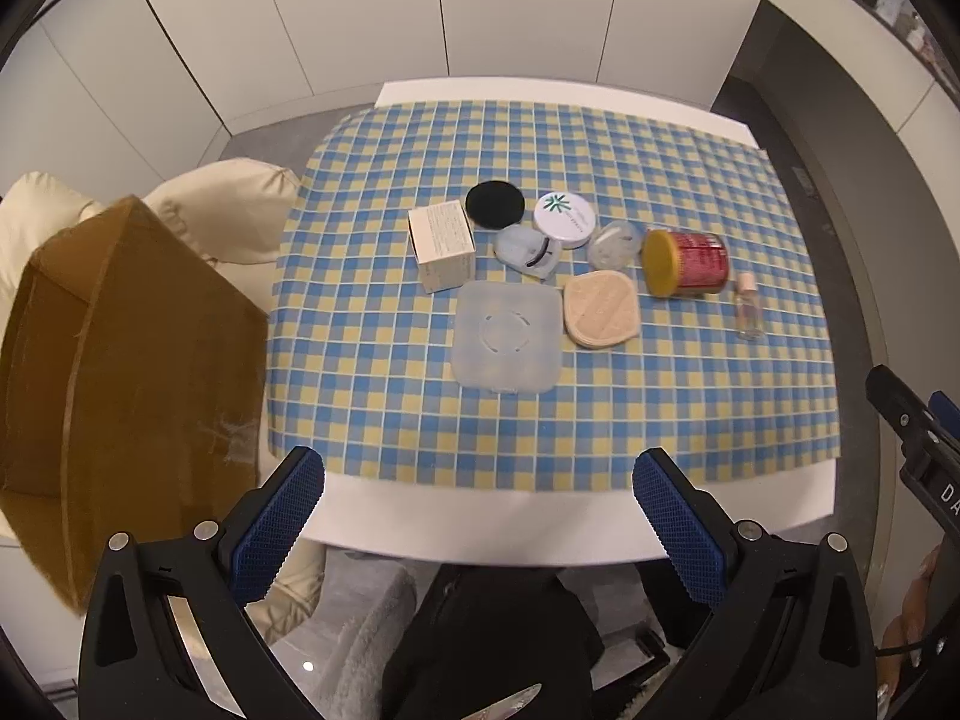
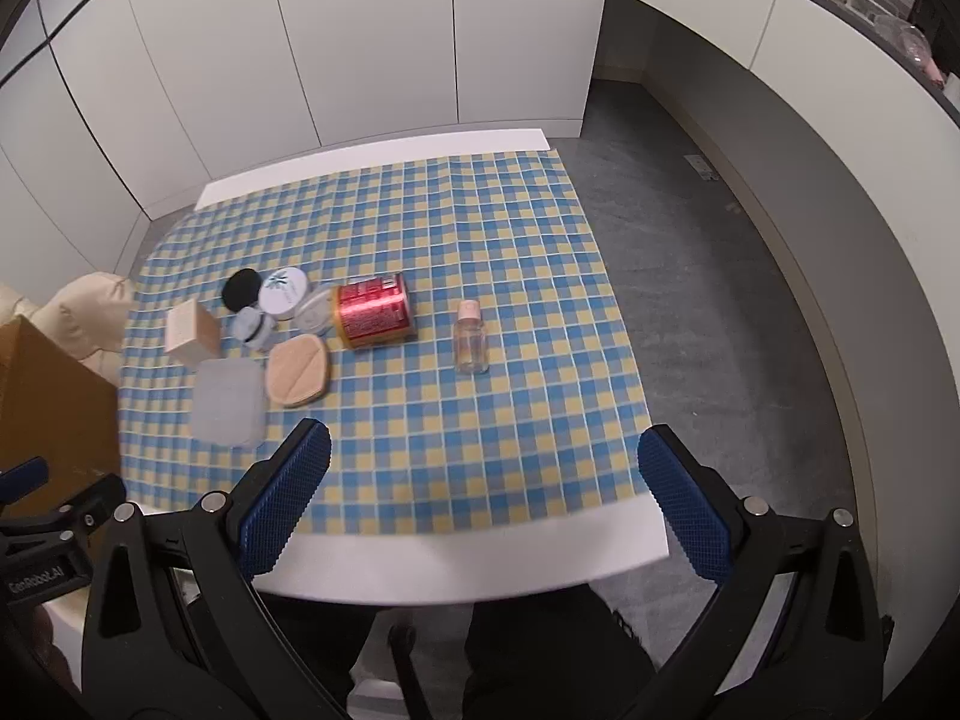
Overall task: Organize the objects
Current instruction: 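Grasp the frosted square lid with the left tool while the right tool grasps the pink-capped bottle, then lift the frosted lid with the left tool while the right tool lifts the bottle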
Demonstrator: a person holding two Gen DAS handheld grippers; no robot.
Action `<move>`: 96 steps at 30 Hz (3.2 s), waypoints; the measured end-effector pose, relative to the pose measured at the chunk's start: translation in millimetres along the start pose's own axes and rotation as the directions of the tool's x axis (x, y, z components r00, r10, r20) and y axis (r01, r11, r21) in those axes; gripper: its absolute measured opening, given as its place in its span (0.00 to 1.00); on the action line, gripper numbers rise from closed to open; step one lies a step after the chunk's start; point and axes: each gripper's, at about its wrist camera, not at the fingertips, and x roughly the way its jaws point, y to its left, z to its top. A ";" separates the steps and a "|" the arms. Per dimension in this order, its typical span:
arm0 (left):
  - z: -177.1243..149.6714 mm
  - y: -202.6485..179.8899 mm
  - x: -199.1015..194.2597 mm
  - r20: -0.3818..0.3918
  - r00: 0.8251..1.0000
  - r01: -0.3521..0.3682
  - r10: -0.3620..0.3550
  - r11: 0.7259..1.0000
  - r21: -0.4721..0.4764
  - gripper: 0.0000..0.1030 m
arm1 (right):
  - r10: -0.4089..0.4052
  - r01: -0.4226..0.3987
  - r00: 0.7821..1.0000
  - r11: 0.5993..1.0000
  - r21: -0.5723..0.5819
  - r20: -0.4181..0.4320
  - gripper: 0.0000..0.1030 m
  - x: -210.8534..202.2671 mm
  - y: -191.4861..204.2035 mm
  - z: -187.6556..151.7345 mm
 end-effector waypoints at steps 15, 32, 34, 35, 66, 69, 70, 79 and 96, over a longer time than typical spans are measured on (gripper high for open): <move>36.3 -9.6 116.7 -0.009 0.998 0.070 -0.070 0.997 -0.015 0.99 | -0.110 0.115 0.992 0.991 0.076 -0.062 1.00 155.6 -7.3 11.5; 45.8 -13.6 187.9 -0.047 0.999 0.014 -0.017 0.998 -0.060 0.99 | -0.036 0.039 0.998 0.998 0.047 -0.052 1.00 214.0 16.6 -9.0; 47.1 -18.4 189.3 -0.037 0.999 0.020 -0.021 0.999 -0.043 0.99 | -0.035 0.036 0.999 0.999 0.037 -0.036 1.00 214.4 18.1 -13.0; 47.4 -19.2 189.4 -0.034 0.999 0.020 -0.022 0.999 -0.041 0.99 | -0.034 0.035 0.999 0.999 0.035 -0.036 1.00 215.4 17.5 -15.7; 42.4 -26.4 181.4 0.040 0.999 -0.001 0.003 0.998 -0.064 0.79 | 0.005 0.002 0.998 0.993 -0.117 0.057 0.28 184.5 56.0 -56.3; 42.3 -29.7 179.4 0.045 0.999 -0.018 0.021 0.999 -0.051 0.79 | 0.004 0.001 0.999 0.994 -0.108 0.049 0.27 185.2 52.9 -57.7; 38.9 -25.4 175.1 0.046 0.999 -0.024 0.026 0.999 -0.048 0.79 | 0.003 0.002 0.999 0.995 -0.105 0.047 0.27 186.7 51.1 -56.6; 34.5 -23.7 159.5 0.063 0.997 -0.048 0.049 0.999 -0.026 0.79 | 0.006 -0.006 1.000 0.999 -0.042 0.003 0.27 194.0 21.1 -31.1; 70.0 -30.6 94.5 0.140 0.990 -0.005 0.007 1.000 -0.013 0.79 | -0.030 0.030 1.000 0.999 -0.037 0.002 0.27 111.5 22.1 28.9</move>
